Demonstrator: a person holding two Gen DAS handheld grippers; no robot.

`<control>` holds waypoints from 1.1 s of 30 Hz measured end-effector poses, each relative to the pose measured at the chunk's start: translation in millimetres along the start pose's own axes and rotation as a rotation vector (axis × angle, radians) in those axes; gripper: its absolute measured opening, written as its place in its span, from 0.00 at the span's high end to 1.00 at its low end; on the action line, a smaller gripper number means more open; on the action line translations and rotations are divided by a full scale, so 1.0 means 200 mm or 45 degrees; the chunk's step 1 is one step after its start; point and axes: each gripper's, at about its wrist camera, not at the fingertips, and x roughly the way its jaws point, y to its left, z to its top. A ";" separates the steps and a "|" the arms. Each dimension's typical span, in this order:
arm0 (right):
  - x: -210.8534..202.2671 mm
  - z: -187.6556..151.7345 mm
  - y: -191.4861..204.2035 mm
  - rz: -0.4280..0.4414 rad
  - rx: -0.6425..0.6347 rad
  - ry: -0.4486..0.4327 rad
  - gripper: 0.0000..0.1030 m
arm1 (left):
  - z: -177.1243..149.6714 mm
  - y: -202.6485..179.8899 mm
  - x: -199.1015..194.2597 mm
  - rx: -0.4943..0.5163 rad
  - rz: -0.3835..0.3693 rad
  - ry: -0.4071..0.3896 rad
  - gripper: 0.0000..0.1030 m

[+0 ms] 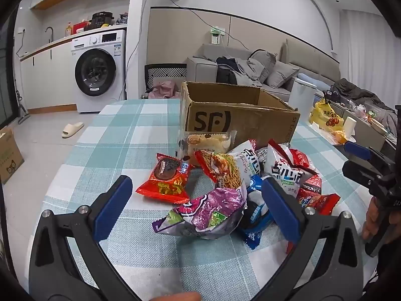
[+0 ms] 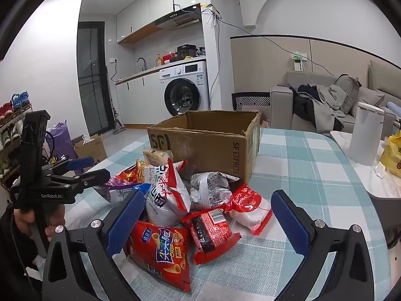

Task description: Organize snacks

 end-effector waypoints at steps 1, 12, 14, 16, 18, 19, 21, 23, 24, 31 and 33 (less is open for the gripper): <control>0.00 0.00 0.00 0.002 0.000 0.001 0.00 | 0.00 0.00 0.00 0.002 -0.001 0.001 0.00; 0.00 0.00 0.01 0.000 -0.014 0.009 0.00 | 0.02 0.00 -0.02 0.013 0.001 -0.012 0.00; 0.00 0.00 0.01 0.000 -0.014 0.009 0.00 | 0.01 -0.01 -0.02 0.027 0.002 -0.023 0.00; 0.00 0.01 0.01 0.000 -0.013 0.012 0.00 | 0.01 -0.02 -0.03 0.029 0.001 -0.023 0.00; 0.01 0.00 0.00 0.004 -0.014 0.012 0.00 | 0.01 -0.01 -0.03 0.027 0.003 -0.023 0.00; 0.01 -0.01 0.00 0.003 -0.013 0.012 0.00 | 0.01 -0.01 -0.02 0.026 0.004 -0.023 0.00; 0.01 0.00 0.01 0.002 -0.014 0.012 0.00 | 0.01 -0.01 -0.02 0.025 0.004 -0.022 0.00; 0.01 0.00 0.01 0.001 -0.015 0.011 0.00 | 0.01 -0.01 -0.03 0.025 0.004 -0.022 0.00; 0.01 0.00 0.02 0.003 -0.016 0.009 0.00 | 0.01 -0.01 -0.03 0.026 0.004 -0.022 0.00; 0.02 0.00 0.02 0.001 -0.019 0.008 0.00 | 0.00 -0.01 -0.02 0.028 0.005 -0.026 0.00; 0.02 0.00 0.02 0.002 -0.020 0.008 0.00 | 0.00 -0.01 -0.02 0.028 0.006 -0.026 0.00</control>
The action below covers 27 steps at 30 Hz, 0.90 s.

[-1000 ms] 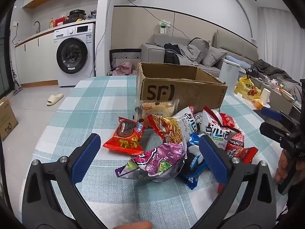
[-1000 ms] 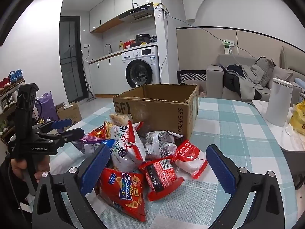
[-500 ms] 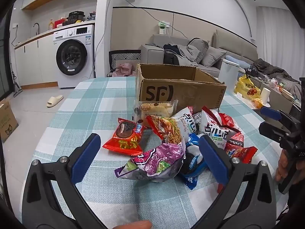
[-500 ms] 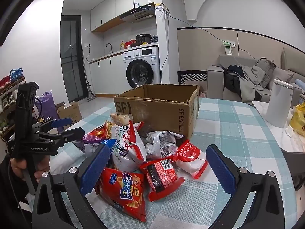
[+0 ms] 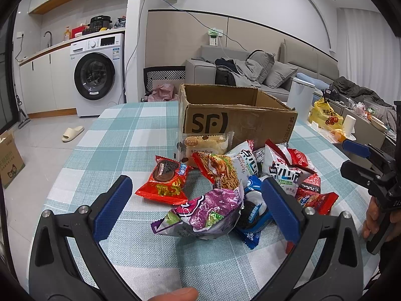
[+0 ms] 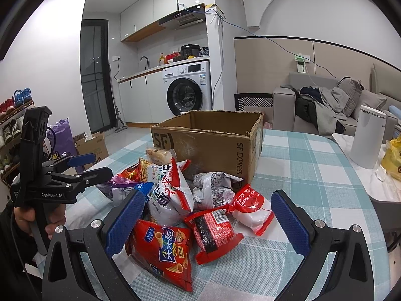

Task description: Organize snacks

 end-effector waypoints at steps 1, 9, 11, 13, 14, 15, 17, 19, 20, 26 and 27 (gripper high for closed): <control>0.00 0.00 0.00 -0.001 0.000 0.000 0.00 | 0.00 0.00 0.00 0.000 -0.001 0.000 0.00; -0.01 0.01 0.00 0.002 -0.005 -0.001 0.00 | 0.00 0.00 0.00 -0.005 0.006 -0.001 0.00; -0.02 0.01 0.01 0.001 -0.005 -0.002 0.00 | 0.00 0.00 0.00 -0.006 0.006 -0.001 0.00; -0.02 0.01 0.01 0.001 -0.005 -0.003 0.00 | 0.00 0.00 0.00 0.001 0.004 -0.002 0.00; -0.02 0.01 0.01 0.000 -0.005 -0.003 0.00 | 0.00 0.00 0.00 0.003 0.004 -0.003 0.00; -0.02 0.01 0.01 0.000 -0.006 -0.002 0.00 | 0.00 0.00 0.00 0.004 0.004 -0.004 0.00; -0.02 0.01 0.01 0.000 -0.007 -0.003 0.00 | 0.00 0.00 0.00 0.001 0.006 -0.003 0.00; -0.02 0.01 0.01 -0.002 -0.007 -0.002 0.00 | 0.00 0.00 0.00 0.001 0.006 -0.004 0.00; -0.02 0.01 0.01 -0.001 -0.007 -0.002 0.00 | 0.00 0.00 0.00 0.002 0.006 -0.004 0.00; -0.02 0.01 0.01 0.000 -0.006 -0.003 0.00 | 0.01 0.00 0.00 0.000 0.010 -0.002 0.00; -0.02 0.01 0.00 0.001 -0.007 -0.003 0.00 | 0.00 0.00 0.00 0.001 0.009 -0.004 0.00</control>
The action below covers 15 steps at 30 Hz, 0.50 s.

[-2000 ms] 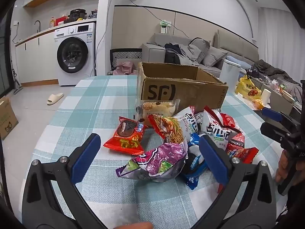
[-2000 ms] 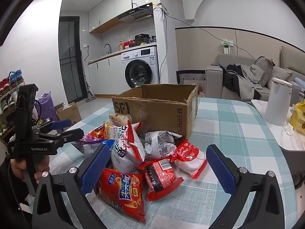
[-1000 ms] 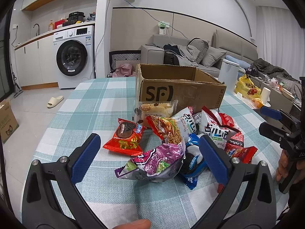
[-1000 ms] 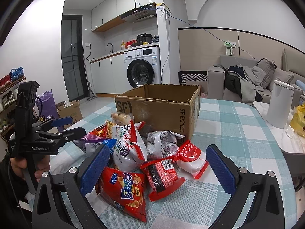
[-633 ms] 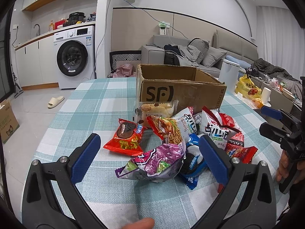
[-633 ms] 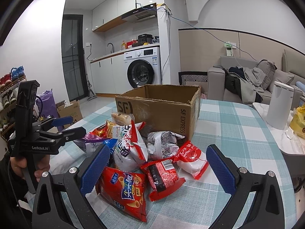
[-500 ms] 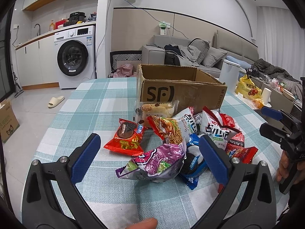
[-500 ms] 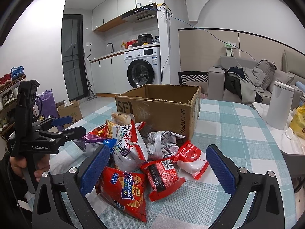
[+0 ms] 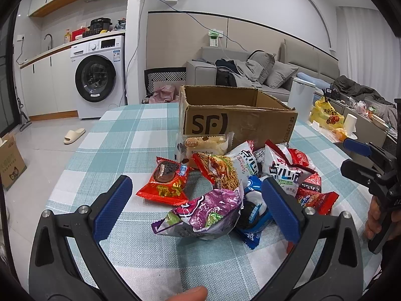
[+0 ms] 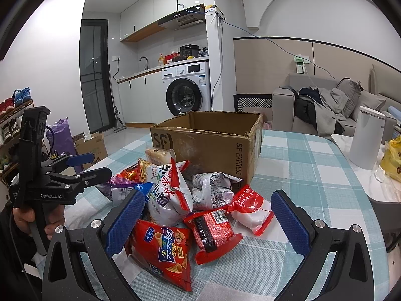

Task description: Organize snacks

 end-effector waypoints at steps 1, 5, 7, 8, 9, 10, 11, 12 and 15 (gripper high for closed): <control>0.00 0.00 0.00 0.001 -0.002 -0.001 0.00 | 0.01 0.00 0.00 -0.001 0.000 0.001 0.00; 0.00 0.00 0.01 -0.003 -0.018 -0.001 0.00 | 0.01 0.00 -0.01 0.002 0.000 -0.001 0.00; 0.00 0.00 0.01 -0.001 -0.020 0.015 0.00 | 0.01 0.00 -0.01 0.004 -0.001 -0.003 0.00; 0.01 0.00 0.01 0.006 -0.017 0.025 0.00 | 0.01 0.00 -0.01 0.005 -0.001 -0.003 0.00; 0.01 0.00 0.01 0.005 -0.016 0.025 0.00 | 0.01 0.00 0.00 0.003 -0.001 0.000 0.00; 0.00 0.00 0.01 -0.003 -0.015 0.021 0.00 | 0.01 0.00 -0.01 0.003 0.000 -0.001 0.00; 0.00 0.00 0.01 -0.005 -0.014 0.016 0.00 | 0.01 0.00 -0.01 0.003 0.002 -0.001 0.00; 0.00 -0.01 0.01 -0.003 -0.014 0.014 0.00 | 0.01 0.00 -0.01 0.002 0.001 0.000 0.00; -0.01 0.00 0.02 -0.018 -0.021 0.015 0.00 | 0.01 -0.01 -0.01 0.005 0.003 -0.001 0.00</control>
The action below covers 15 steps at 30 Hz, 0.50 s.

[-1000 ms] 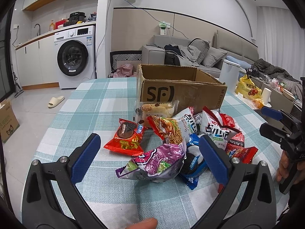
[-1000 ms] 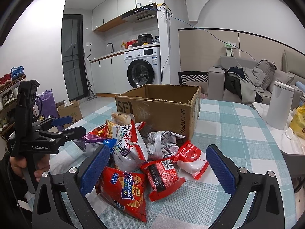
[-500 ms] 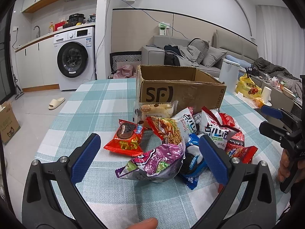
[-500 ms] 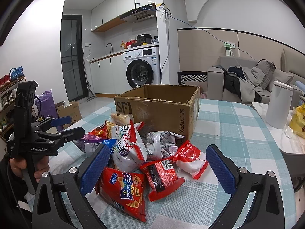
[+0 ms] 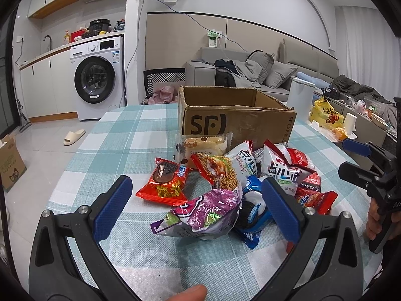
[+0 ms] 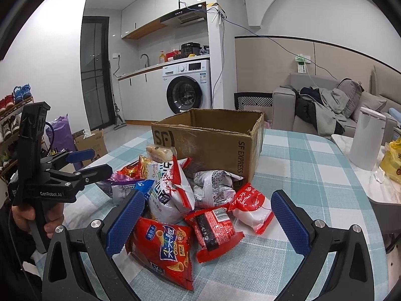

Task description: Organize snacks

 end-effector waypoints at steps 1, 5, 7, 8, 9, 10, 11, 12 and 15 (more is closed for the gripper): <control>0.00 0.00 0.00 -0.003 -0.003 0.004 0.00 | 0.00 0.00 0.00 0.001 0.000 0.002 0.00; 0.01 0.00 0.02 0.003 -0.001 0.024 0.00 | 0.01 0.00 0.00 0.002 0.001 0.001 0.00; 0.02 0.00 0.02 0.020 0.013 0.039 0.00 | 0.01 0.00 0.00 0.003 0.005 -0.003 0.00; 0.02 0.00 0.02 0.024 0.015 0.042 0.00 | 0.01 0.01 0.00 0.003 0.007 -0.003 0.00; 0.02 0.00 0.02 0.030 0.017 0.045 0.00 | 0.01 0.01 0.00 0.004 0.005 0.000 0.00; 0.02 0.00 0.03 0.036 0.020 0.051 0.00 | 0.01 0.01 0.00 0.004 -0.001 0.004 0.00; 0.02 0.00 0.03 0.043 0.023 0.055 0.00 | 0.01 0.01 0.00 0.003 -0.006 0.007 0.00; 0.02 0.00 0.03 0.046 0.026 0.061 0.00 | 0.01 0.02 0.00 0.004 -0.007 0.011 0.00; 0.03 0.00 0.04 0.063 0.042 0.101 0.00 | 0.00 0.01 0.01 0.013 -0.023 0.029 0.00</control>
